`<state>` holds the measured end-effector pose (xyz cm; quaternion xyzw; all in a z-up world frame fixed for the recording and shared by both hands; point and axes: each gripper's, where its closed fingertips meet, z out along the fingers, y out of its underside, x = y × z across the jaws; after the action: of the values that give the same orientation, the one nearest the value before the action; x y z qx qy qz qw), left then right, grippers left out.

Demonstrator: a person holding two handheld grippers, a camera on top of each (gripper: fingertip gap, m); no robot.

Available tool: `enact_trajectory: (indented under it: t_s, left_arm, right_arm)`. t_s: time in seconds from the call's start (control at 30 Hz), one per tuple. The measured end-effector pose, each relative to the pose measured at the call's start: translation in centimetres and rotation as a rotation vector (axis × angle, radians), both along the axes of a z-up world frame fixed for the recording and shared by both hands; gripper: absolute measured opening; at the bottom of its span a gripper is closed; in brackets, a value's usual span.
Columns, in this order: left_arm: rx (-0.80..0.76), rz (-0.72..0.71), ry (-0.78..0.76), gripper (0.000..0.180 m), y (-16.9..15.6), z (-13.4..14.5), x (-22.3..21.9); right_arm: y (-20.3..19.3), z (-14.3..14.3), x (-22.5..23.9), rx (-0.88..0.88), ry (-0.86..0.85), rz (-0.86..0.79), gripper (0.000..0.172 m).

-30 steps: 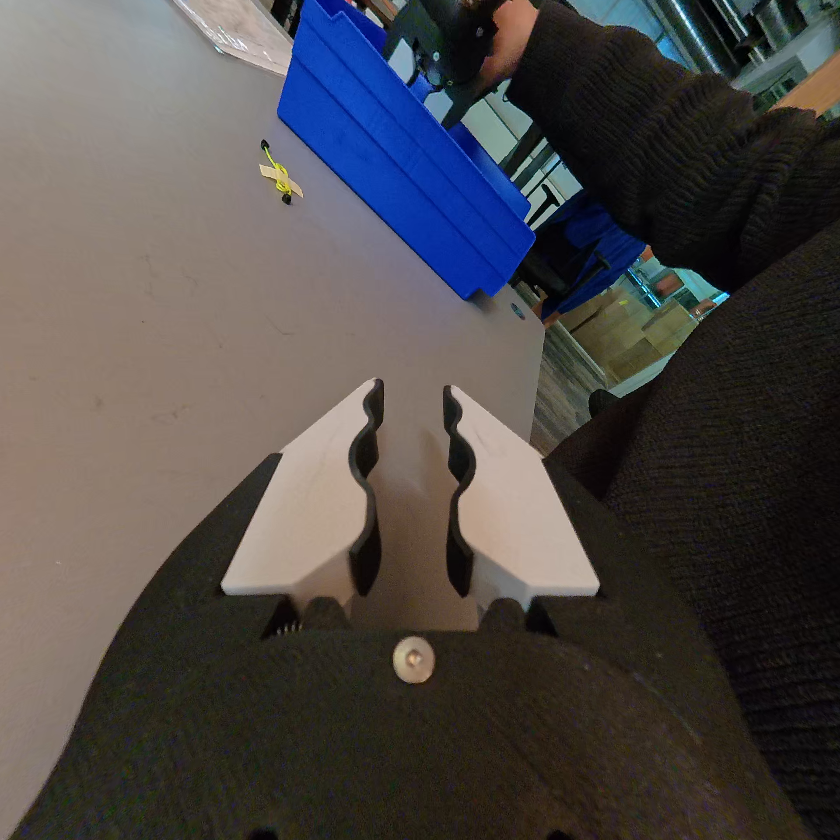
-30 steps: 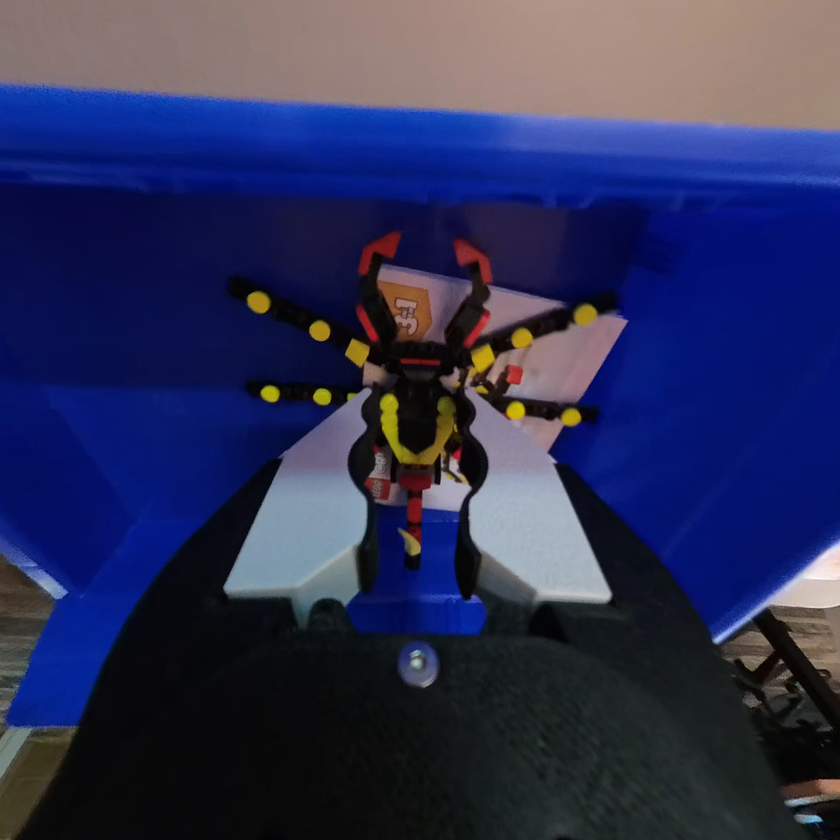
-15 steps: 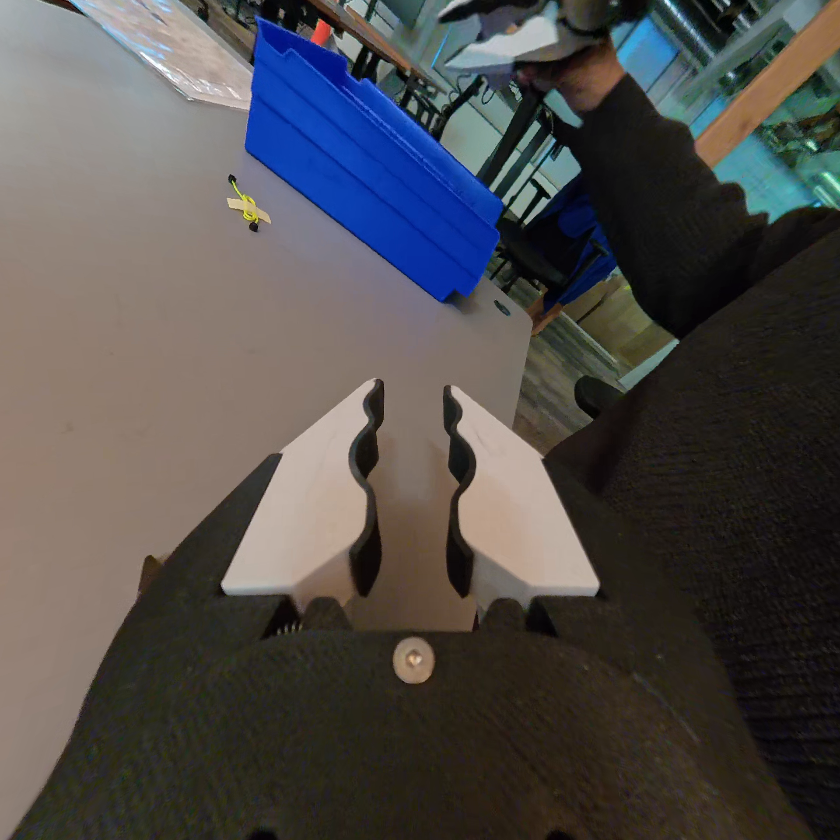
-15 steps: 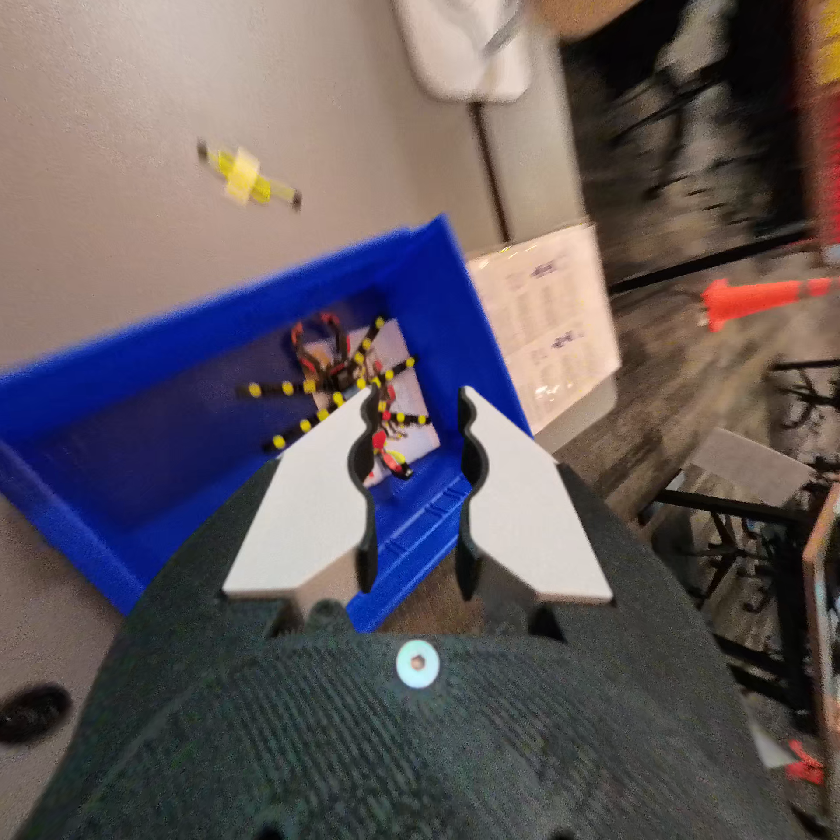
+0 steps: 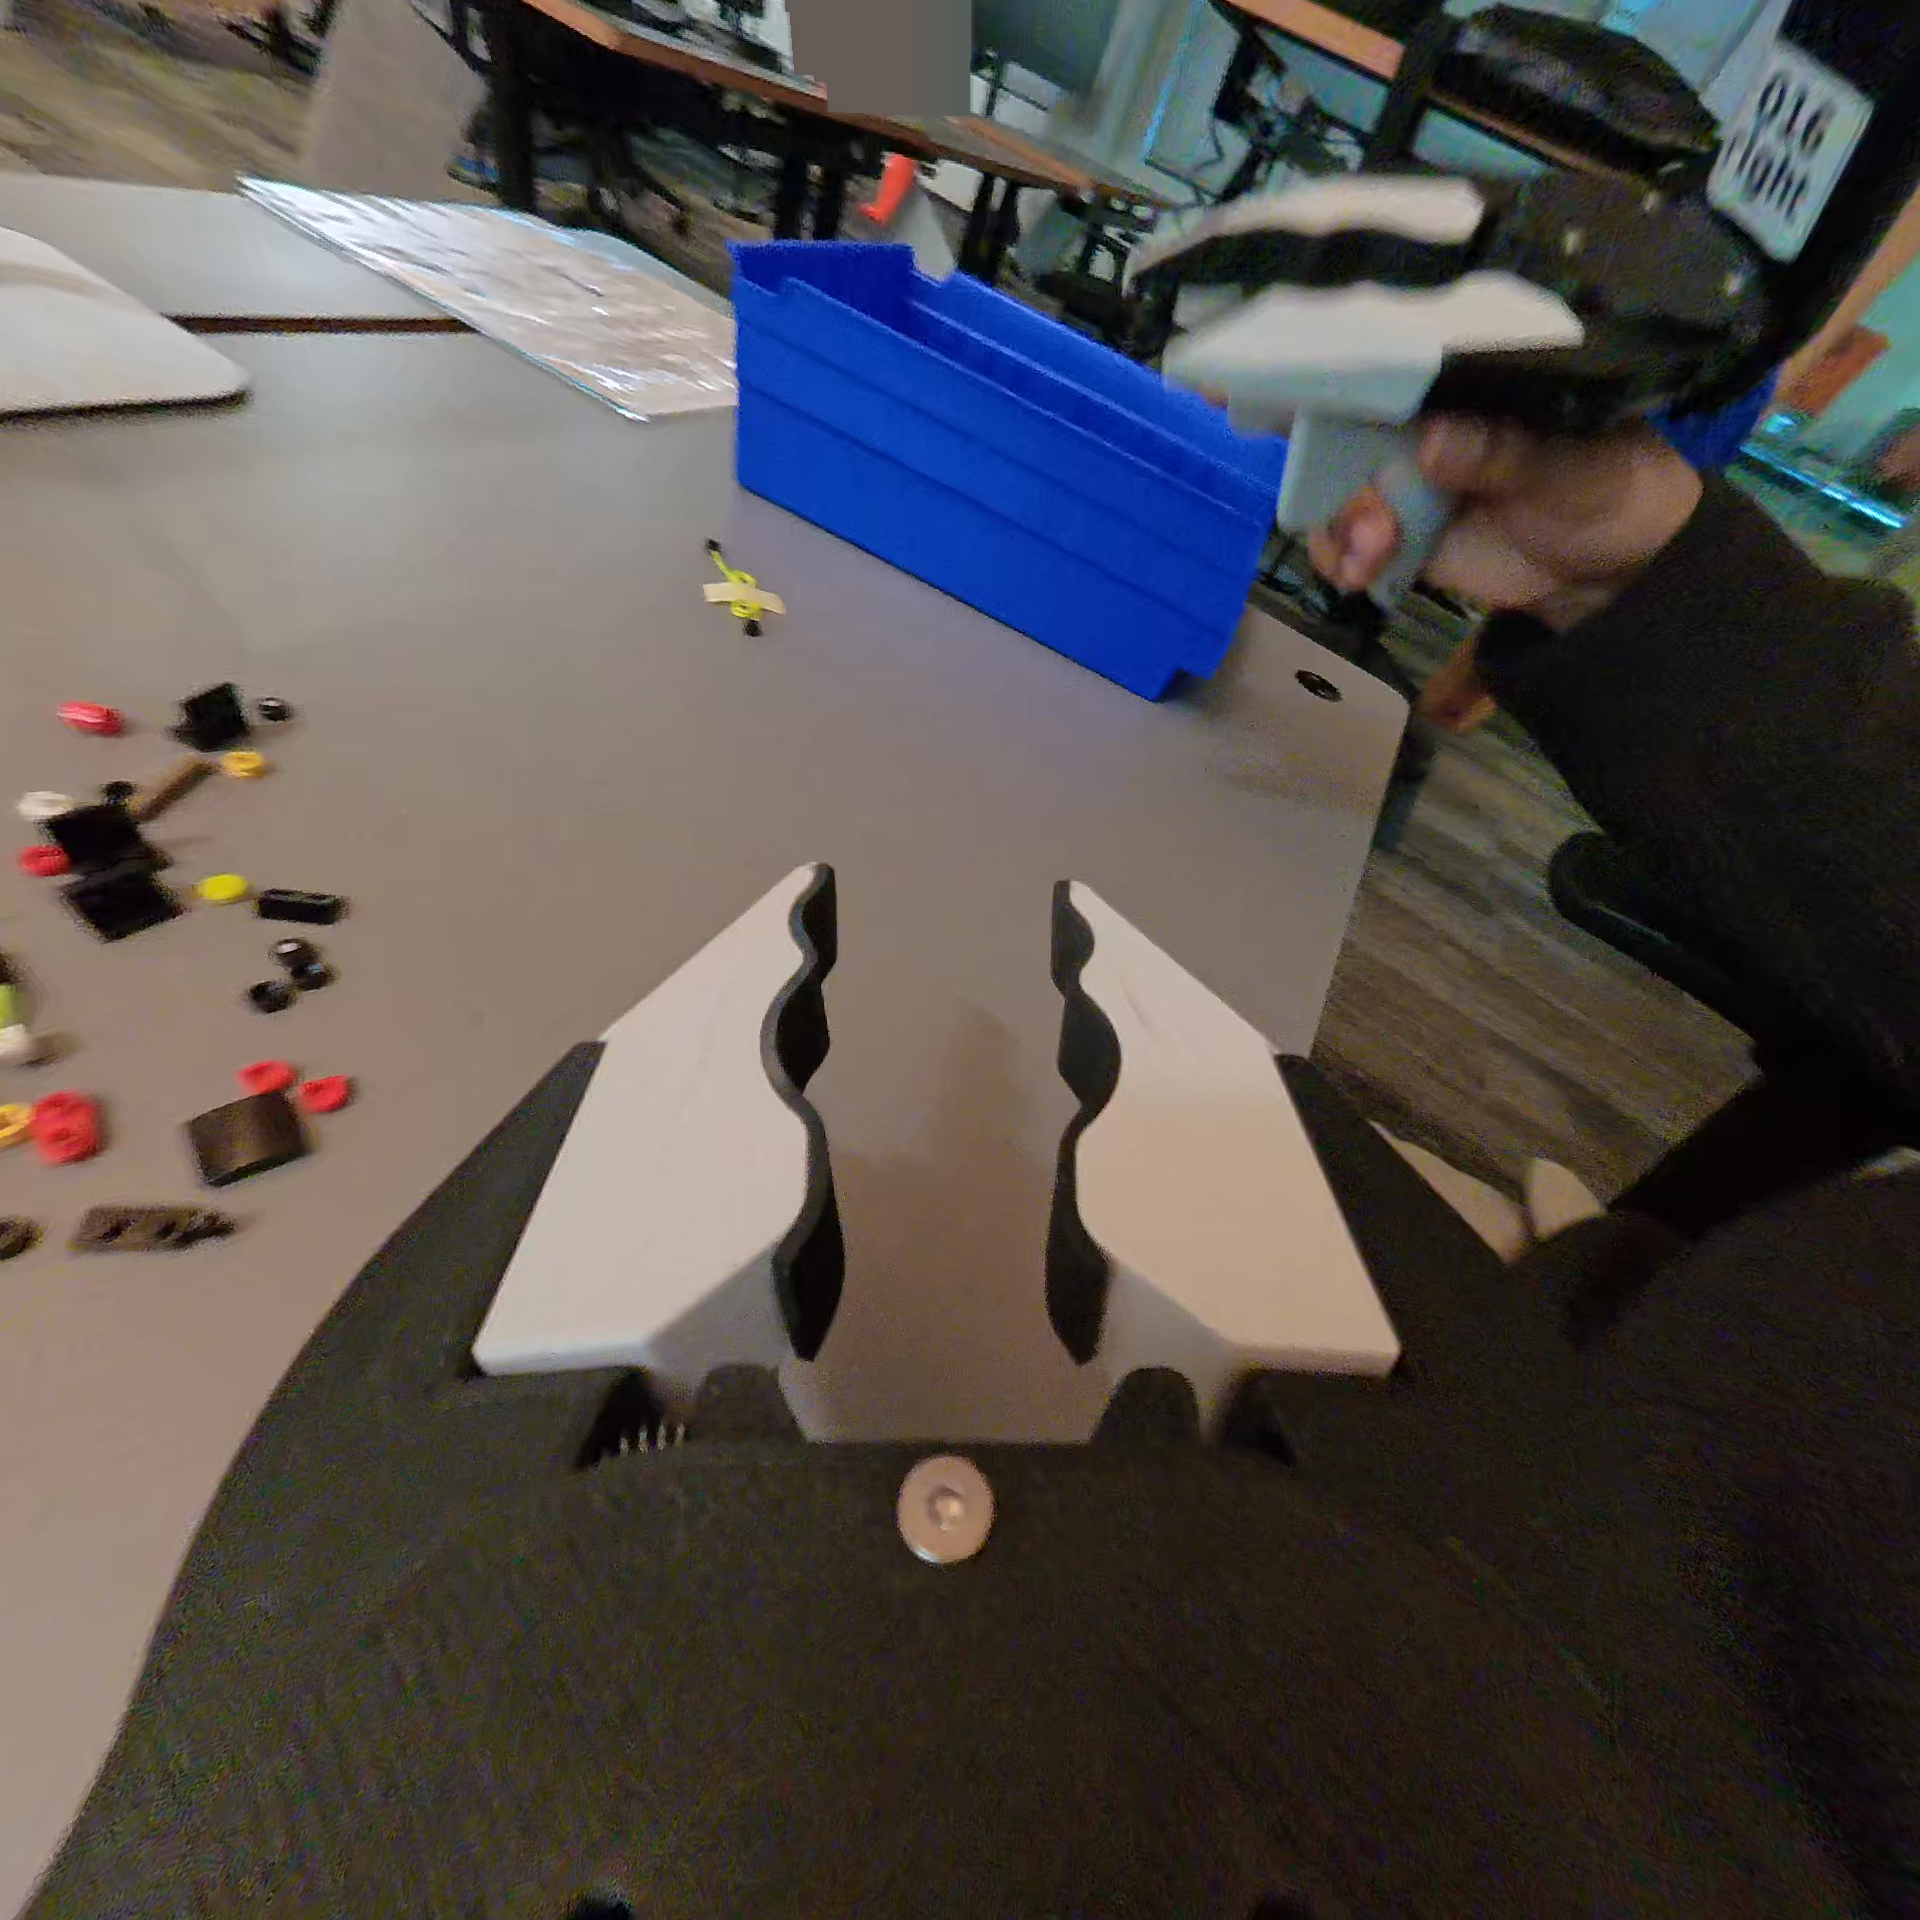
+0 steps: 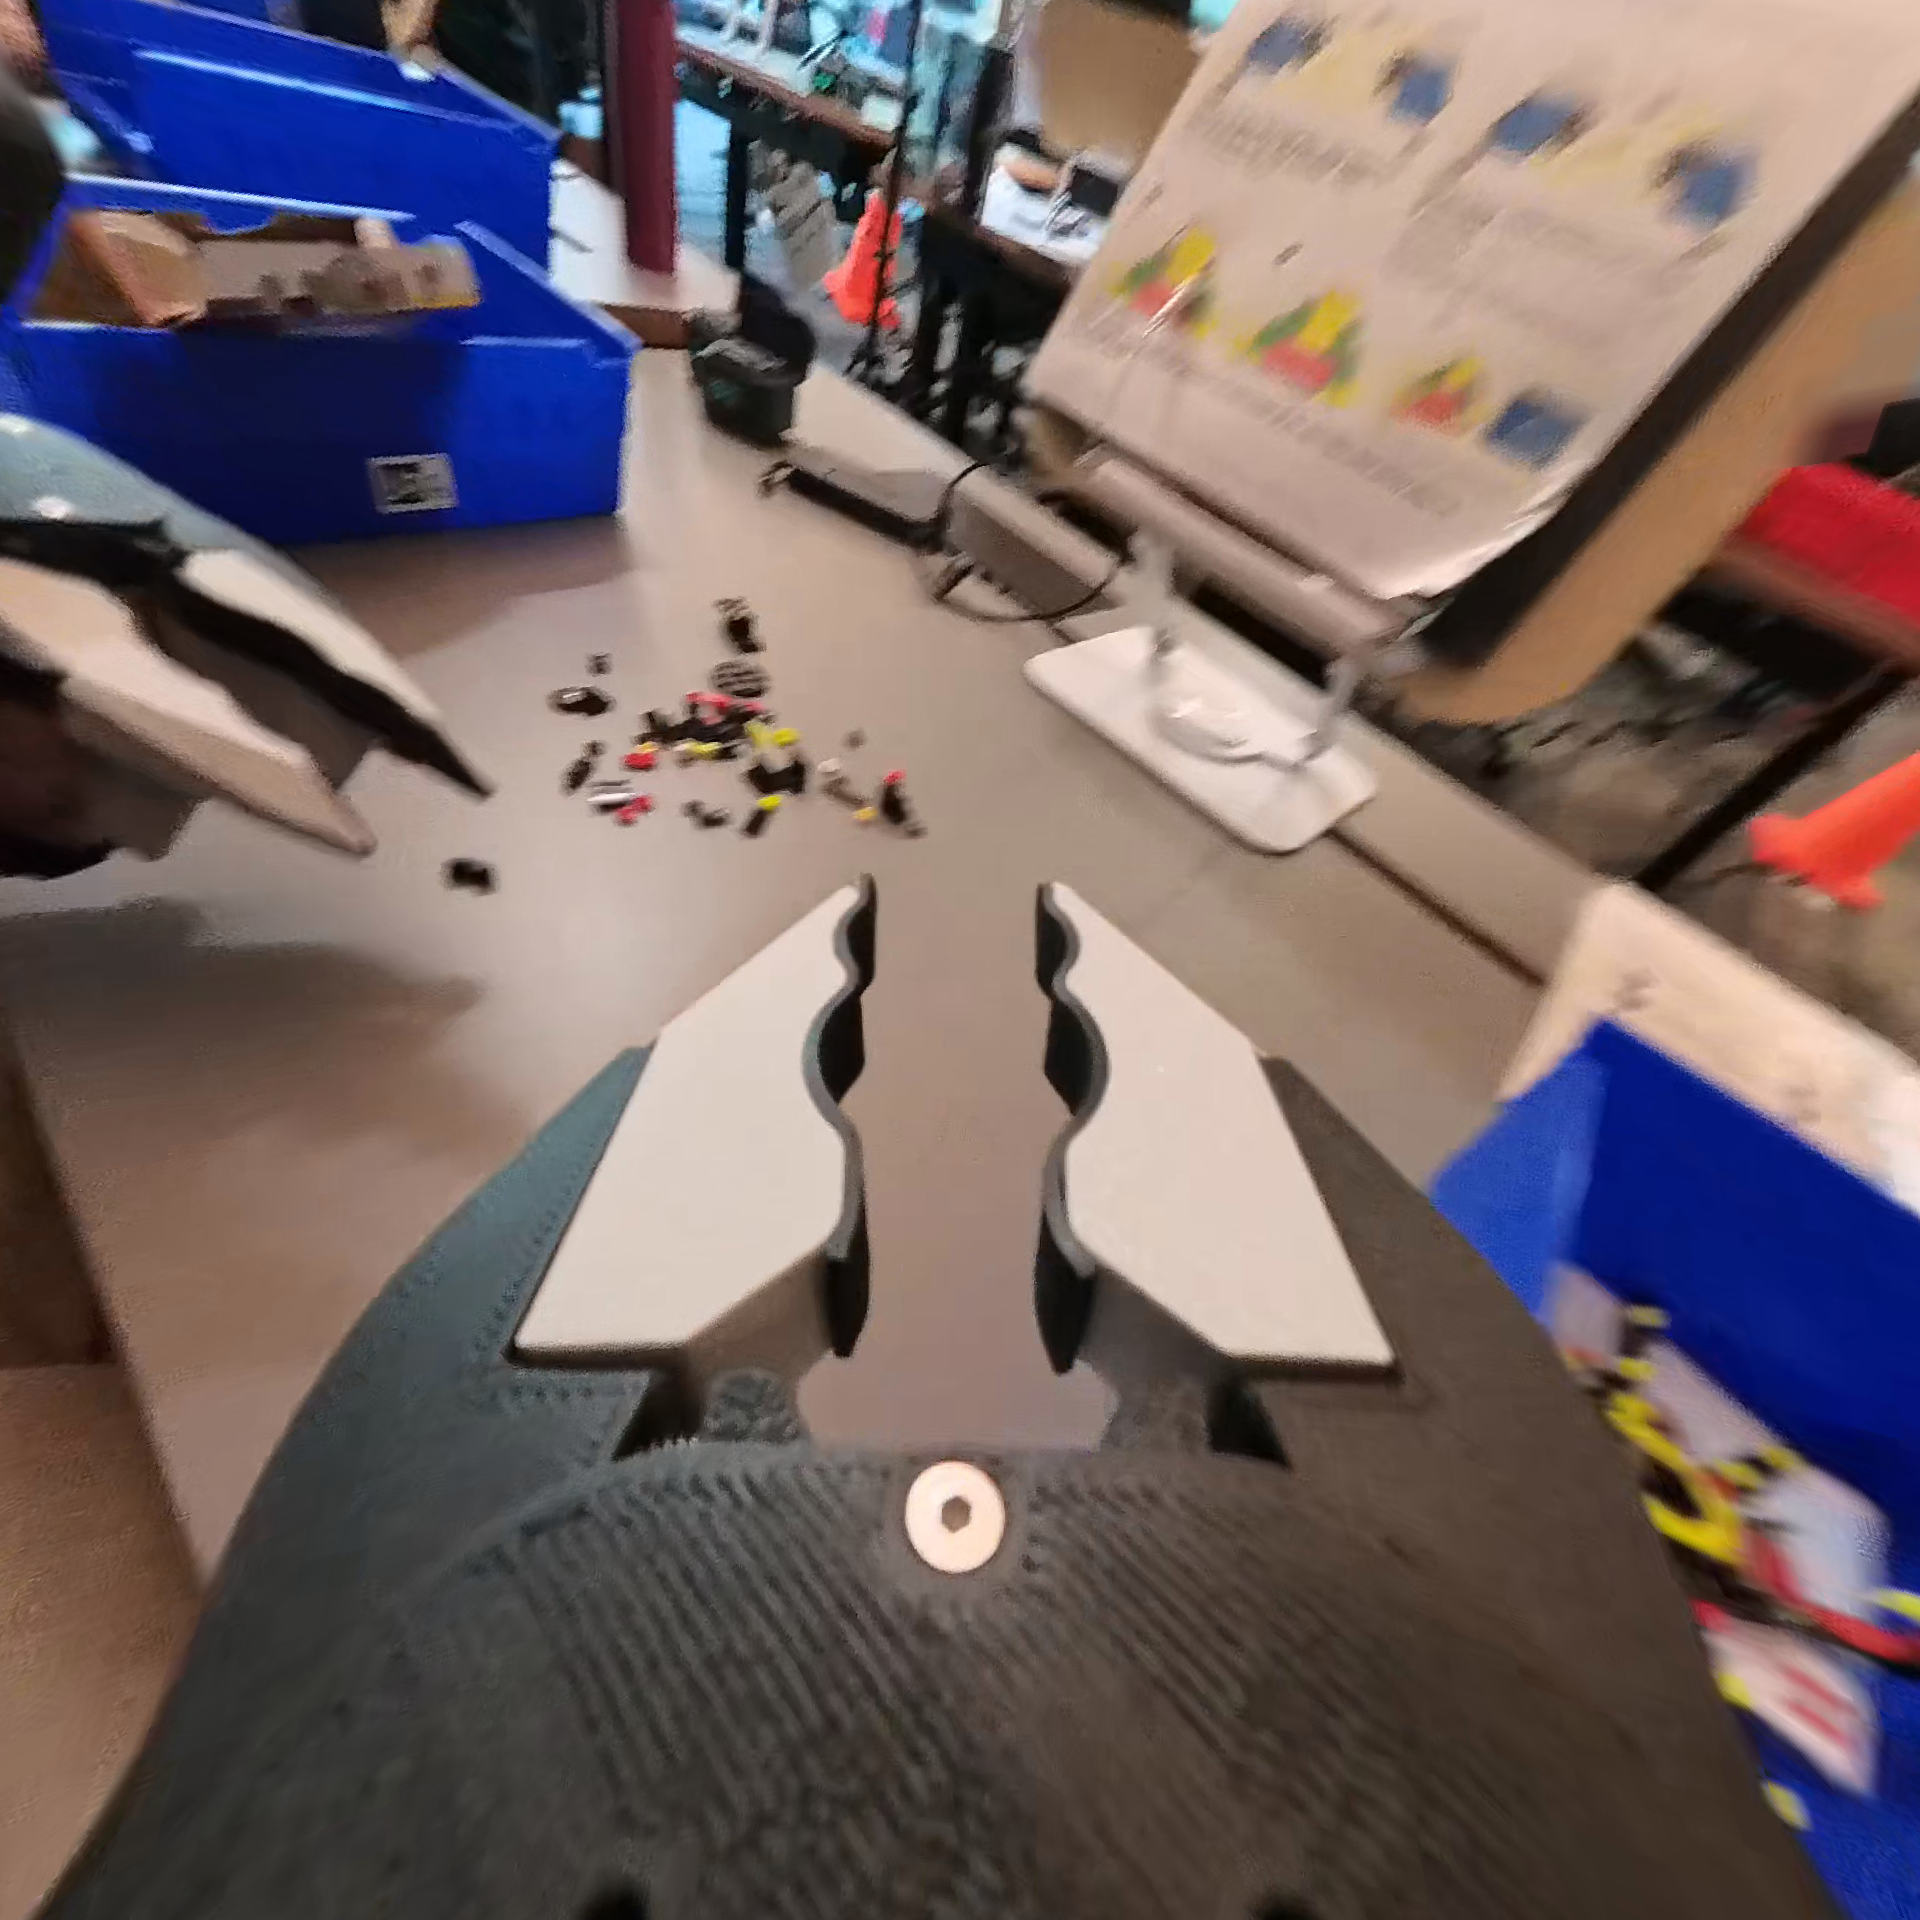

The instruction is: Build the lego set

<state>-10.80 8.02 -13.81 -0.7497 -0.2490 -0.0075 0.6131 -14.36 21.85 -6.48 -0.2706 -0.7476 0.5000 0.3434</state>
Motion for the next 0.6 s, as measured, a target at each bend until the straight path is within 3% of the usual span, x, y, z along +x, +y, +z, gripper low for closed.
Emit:
enact_trajectory:
  t_s: [0.07, 0.23, 0.43, 0.6]
  left_arm:
    - [0.001, 0.036, -0.001, 0.039, -1.2, 0.1, 0.3]
    - [0.027, 0.06, -0.059, 0.04, -3.3, -0.4, 3.5]
    - [-0.077, 0.099, -0.115, 0.041, -4.9, -2.9, 5.6]
    - [-0.037, 0.13, -0.136, 0.041, -5.7, -2.6, 5.3]
  right_arm:
    - [-1.5, -2.5, 1.1, 0.003, -0.062, 0.034, 0.036]
    - [-0.9, -5.2, 3.4, -0.041, -0.075, 0.025, 0.046]
    - [-0.2, -6.3, 4.8, -0.154, -0.133, 0.034, 0.056]
    - [-1.3, -6.4, 5.0, -0.147, -0.127, 0.064, 0.057]
